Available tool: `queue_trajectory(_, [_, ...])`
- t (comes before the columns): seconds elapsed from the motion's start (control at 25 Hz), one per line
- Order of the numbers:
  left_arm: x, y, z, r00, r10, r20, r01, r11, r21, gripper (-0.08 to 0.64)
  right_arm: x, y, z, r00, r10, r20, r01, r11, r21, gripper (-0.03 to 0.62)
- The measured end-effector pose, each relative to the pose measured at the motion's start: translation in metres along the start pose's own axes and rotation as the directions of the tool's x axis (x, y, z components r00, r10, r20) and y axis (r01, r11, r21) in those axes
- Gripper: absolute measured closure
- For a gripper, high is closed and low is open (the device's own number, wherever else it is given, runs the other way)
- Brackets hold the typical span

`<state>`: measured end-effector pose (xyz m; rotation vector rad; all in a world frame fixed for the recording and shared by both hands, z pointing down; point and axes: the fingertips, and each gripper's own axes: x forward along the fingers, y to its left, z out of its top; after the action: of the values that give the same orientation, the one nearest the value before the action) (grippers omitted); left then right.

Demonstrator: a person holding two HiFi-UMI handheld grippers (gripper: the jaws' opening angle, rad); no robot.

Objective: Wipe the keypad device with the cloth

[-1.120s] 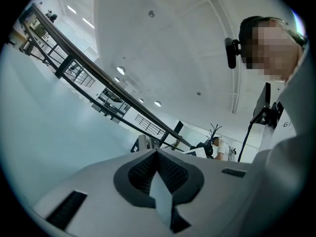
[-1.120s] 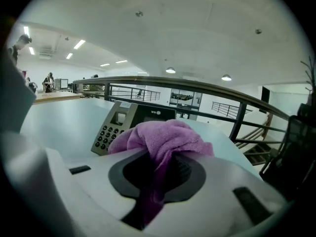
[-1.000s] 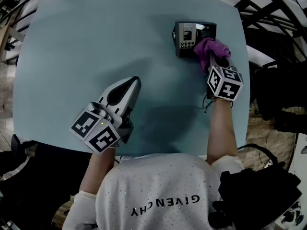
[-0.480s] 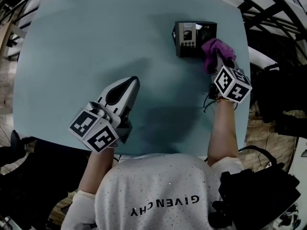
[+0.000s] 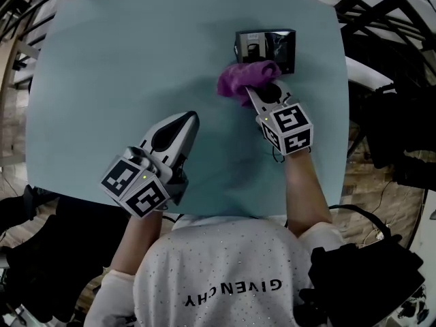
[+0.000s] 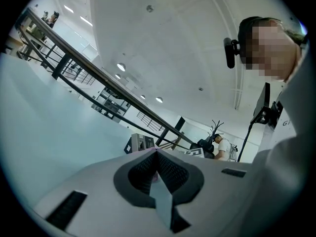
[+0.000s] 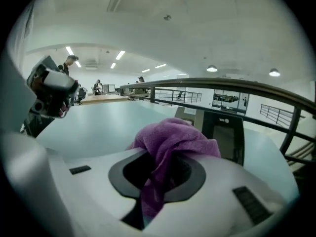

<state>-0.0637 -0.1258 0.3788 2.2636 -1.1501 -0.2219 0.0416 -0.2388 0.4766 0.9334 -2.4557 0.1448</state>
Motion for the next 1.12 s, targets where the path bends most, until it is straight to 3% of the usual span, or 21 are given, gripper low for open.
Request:
queue_trajectory(0.2, [0.024, -0.006, 0.0, 0.999, -0.028, -0.028, 0.028, 1.0, -0.005, 0.56, -0.007, -0.027, -0.014, 0.996, -0.061, -0.058, 0.057, 0.996, -0.067, 0.537])
queue_trajectory(0.52, [0.075, -0.001, -0.015, 0.989, -0.108, -0.106, 0.105, 0.994, -0.027, 0.56, -0.028, -0.076, -0.021, 0.992, -0.113, -0.059, 0.114, 0.993, 0.023, 0.537])
queue_trajectory(0.8, [0.117, -0.008, -0.035, 0.984, -0.106, -0.143, 0.087, 0.987, -0.132, 0.56, -0.041, -0.117, -0.046, 0.978, -0.172, -0.115, 0.181, 0.981, 0.07, 0.535])
queue_trajectory(1.04, [0.107, -0.032, -0.011, 0.999, -0.011, -0.047, 0.005, 0.993, -0.117, 0.56, -0.061, -0.15, -0.079, 0.974, -0.177, -0.145, 0.208, 0.947, 0.246, 0.535])
queue_trajectory(1.12, [0.097, -0.046, 0.0, 1.0, 0.031, 0.002, -0.03, 0.992, -0.126, 0.56, -0.069, -0.159, -0.078, 0.975, -0.163, -0.152, 0.199, 0.943, 0.266, 0.535])
